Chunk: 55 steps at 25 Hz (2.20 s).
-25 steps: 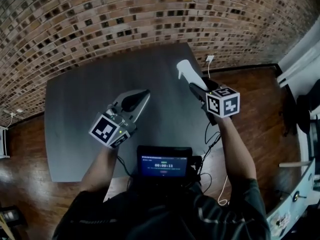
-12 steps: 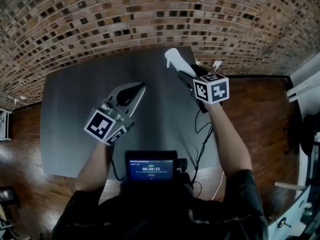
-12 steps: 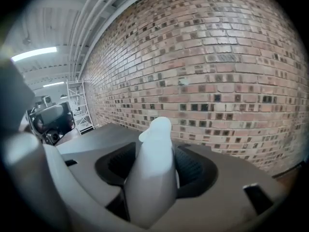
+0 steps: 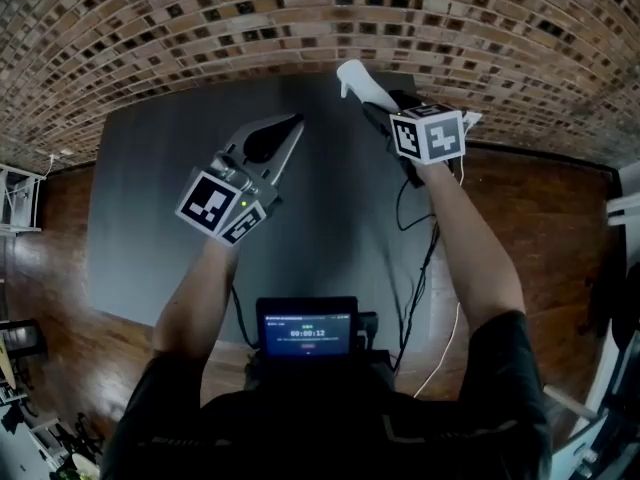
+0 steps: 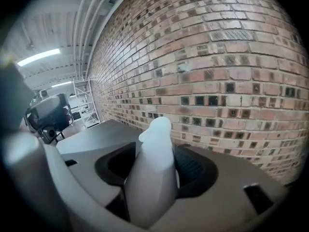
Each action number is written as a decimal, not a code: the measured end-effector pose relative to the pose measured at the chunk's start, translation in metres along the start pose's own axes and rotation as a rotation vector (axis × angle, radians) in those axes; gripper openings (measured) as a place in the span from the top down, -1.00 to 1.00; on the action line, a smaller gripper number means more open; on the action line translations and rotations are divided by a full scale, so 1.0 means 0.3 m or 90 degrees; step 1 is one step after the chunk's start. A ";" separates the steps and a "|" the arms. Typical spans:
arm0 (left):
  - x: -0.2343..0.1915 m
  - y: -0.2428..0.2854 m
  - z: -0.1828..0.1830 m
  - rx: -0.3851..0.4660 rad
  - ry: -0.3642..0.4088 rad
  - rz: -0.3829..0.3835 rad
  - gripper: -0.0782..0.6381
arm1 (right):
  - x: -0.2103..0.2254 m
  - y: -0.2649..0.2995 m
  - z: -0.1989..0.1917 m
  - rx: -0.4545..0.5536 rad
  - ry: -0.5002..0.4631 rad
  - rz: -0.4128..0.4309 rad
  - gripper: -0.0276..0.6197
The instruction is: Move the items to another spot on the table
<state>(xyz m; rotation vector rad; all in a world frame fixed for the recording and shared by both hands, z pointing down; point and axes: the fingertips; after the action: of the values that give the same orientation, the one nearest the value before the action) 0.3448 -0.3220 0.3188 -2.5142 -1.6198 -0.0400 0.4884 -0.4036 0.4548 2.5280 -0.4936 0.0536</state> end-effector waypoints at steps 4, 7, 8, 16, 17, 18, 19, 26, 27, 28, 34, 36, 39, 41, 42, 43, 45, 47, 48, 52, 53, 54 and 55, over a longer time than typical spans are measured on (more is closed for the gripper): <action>-0.058 0.030 -0.096 -0.014 -0.013 -0.012 0.79 | 0.008 0.121 -0.035 -0.028 0.004 0.007 0.10; -0.101 0.062 -0.190 -0.029 -0.032 -0.016 0.79 | 0.025 0.213 -0.082 -0.051 0.012 0.011 0.11; -0.120 0.072 -0.216 -0.030 -0.040 -0.016 0.79 | 0.037 0.246 -0.084 -0.052 0.014 0.009 0.10; -0.254 0.121 -0.403 -0.035 -0.075 -0.013 0.79 | 0.128 0.482 -0.128 -0.066 0.030 -0.013 0.10; -0.267 0.126 -0.428 -0.038 -0.077 -0.010 0.79 | 0.135 0.510 -0.135 -0.066 0.033 -0.013 0.11; -0.279 0.130 -0.454 -0.041 -0.081 -0.007 0.79 | 0.138 0.537 -0.145 -0.066 0.036 -0.011 0.10; -0.289 0.134 -0.481 -0.046 -0.086 -0.001 0.79 | 0.141 0.562 -0.155 -0.065 0.038 -0.008 0.10; -0.373 0.168 -0.648 -0.081 -0.116 0.030 0.79 | 0.166 0.721 -0.254 -0.094 0.048 -0.002 0.10; -0.382 0.171 -0.662 -0.082 -0.118 0.030 0.79 | 0.167 0.737 -0.259 -0.094 0.046 -0.001 0.10; -0.393 0.175 -0.677 -0.083 -0.118 0.031 0.79 | 0.169 0.752 -0.259 -0.091 0.044 -0.001 0.10; -0.436 0.208 -0.714 -0.074 -0.107 0.020 0.79 | 0.177 0.830 -0.285 -0.110 0.036 0.006 0.10; -0.442 0.218 -0.714 -0.067 -0.104 0.014 0.79 | 0.178 0.848 -0.292 -0.118 0.035 0.011 0.10; -0.449 0.224 -0.727 -0.076 -0.101 0.013 0.79 | 0.178 0.866 -0.280 -0.117 0.022 0.007 0.09; -0.451 0.224 -0.731 -0.080 -0.098 0.015 0.79 | 0.169 0.866 -0.273 -0.124 0.014 0.004 0.09; -0.451 0.225 -0.730 -0.080 -0.097 0.015 0.79 | 0.163 0.862 -0.268 -0.126 0.015 0.004 0.09; -0.452 0.225 -0.726 -0.079 -0.097 0.016 0.79 | 0.159 0.858 -0.265 -0.128 0.018 0.004 0.08; -0.458 0.224 -0.718 -0.079 -0.095 0.023 0.79 | 0.166 0.862 -0.281 -0.143 0.020 0.001 0.07; -0.459 0.214 -0.712 -0.084 -0.096 0.035 0.79 | 0.174 0.872 -0.311 -0.163 0.008 -0.003 0.06; -0.453 0.207 -0.708 -0.086 -0.095 0.036 0.79 | 0.170 0.874 -0.322 -0.171 0.000 -0.002 0.06; -0.431 0.189 -0.668 -0.088 -0.078 0.027 0.79 | 0.151 0.868 -0.353 -0.203 -0.024 0.003 -0.12; -0.435 0.183 -0.653 -0.085 -0.076 0.031 0.79 | 0.149 0.862 -0.354 -0.205 -0.026 0.000 -0.12; -0.439 0.176 -0.638 -0.082 -0.076 0.036 0.79 | 0.147 0.853 -0.355 -0.206 -0.027 -0.002 -0.12; -0.438 0.170 -0.625 -0.081 -0.076 0.041 0.79 | 0.144 0.840 -0.358 -0.208 -0.027 -0.005 -0.12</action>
<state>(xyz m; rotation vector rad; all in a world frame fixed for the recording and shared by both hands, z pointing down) 0.3473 -0.4876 0.4848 -2.7110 -1.6275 0.0138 0.4456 -0.5566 0.6819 2.2139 -0.4686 -0.0780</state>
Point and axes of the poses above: the fingertips, and each gripper's own axes: y forward along the fingers, x to its right, z out of its top, and after that the axes turned 1 degree about y, right-handed
